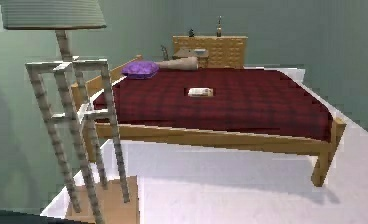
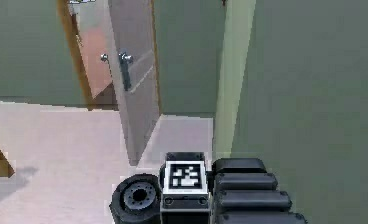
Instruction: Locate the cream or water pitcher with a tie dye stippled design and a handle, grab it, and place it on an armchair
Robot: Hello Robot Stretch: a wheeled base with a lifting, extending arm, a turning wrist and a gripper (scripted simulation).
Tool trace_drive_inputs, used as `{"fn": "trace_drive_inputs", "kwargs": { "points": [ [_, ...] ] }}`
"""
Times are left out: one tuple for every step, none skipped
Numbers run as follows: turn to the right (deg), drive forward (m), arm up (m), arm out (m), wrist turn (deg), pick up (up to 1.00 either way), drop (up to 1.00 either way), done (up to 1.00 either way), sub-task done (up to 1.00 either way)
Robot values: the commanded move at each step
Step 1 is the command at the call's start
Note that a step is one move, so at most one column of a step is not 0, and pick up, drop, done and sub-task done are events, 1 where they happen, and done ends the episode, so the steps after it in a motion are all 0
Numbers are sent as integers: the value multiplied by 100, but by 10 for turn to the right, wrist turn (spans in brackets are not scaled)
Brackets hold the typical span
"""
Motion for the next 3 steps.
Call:
{"fn": "trace_drive_inputs", "kwargs": {
  "points": [
    [-450, 0, 0, 0, 0, 0, 0, 0, 0],
    [-450, 0, 0, 0, 0, 0, 0, 0, 0],
    [-270, 0, 0, 0, 0, 0, 0, 0, 0]
  ]
}}
